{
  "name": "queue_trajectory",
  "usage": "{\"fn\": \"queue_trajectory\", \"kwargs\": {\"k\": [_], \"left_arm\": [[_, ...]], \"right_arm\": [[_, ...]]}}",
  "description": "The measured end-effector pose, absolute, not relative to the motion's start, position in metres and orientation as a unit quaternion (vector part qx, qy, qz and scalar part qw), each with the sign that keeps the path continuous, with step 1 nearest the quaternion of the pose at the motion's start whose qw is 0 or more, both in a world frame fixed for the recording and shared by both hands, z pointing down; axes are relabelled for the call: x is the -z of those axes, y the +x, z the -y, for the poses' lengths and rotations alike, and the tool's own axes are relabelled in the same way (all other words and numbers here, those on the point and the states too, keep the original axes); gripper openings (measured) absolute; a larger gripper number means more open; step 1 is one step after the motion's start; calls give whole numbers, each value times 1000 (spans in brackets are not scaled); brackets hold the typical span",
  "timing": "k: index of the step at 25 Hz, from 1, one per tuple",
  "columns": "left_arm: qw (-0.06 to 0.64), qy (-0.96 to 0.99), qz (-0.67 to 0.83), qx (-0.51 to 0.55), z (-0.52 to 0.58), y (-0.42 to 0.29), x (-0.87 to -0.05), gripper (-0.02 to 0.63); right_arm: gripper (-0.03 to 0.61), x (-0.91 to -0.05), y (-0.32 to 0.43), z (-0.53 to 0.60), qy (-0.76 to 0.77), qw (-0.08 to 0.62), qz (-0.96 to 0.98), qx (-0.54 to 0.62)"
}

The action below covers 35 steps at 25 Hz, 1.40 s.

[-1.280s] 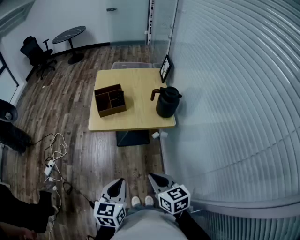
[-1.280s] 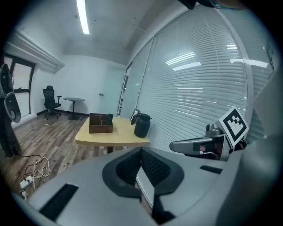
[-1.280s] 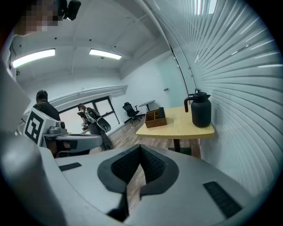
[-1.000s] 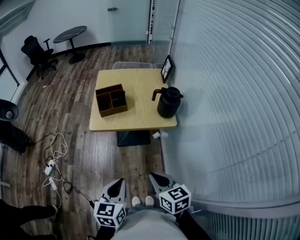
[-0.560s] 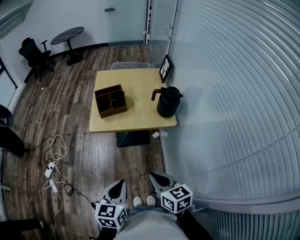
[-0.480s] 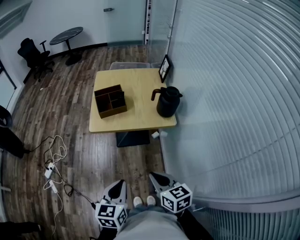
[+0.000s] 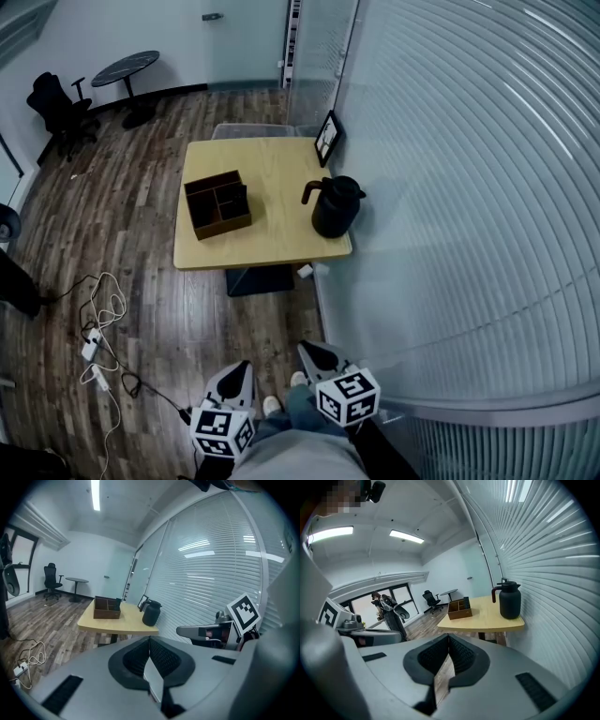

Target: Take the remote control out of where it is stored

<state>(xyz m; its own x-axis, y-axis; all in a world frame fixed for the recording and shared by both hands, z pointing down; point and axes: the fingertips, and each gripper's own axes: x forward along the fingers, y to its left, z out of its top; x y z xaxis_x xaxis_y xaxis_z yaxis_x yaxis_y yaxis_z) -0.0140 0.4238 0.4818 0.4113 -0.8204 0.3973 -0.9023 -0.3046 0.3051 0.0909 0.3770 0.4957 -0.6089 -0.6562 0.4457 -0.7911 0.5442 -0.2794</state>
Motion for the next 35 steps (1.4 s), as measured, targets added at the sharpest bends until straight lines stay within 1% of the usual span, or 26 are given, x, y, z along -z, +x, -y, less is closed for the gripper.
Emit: {"fn": "queue_trajectory", "kwargs": {"k": [4,9,18,22,35], "left_arm": [[252,802,534,-87,-403,-13,-487,8],[243,796,548,-87,-362,-15,-490,8],[226,787,568,-84,-278,-7,-483,9],[218,781,582,-66,-248,-4,-478,9],[207,778,590,-58,-187,14,-478,9]], "right_arm": [[5,-501,96,-350,423,166,864,-216],[5,-502,101,-300,414,152,869,-226],[5,-504,108,-211,383,161,882,-223],[5,-500,118,-177,377,159,886,-218],[5,-506,138,-124,381,152,883,-230]]}}
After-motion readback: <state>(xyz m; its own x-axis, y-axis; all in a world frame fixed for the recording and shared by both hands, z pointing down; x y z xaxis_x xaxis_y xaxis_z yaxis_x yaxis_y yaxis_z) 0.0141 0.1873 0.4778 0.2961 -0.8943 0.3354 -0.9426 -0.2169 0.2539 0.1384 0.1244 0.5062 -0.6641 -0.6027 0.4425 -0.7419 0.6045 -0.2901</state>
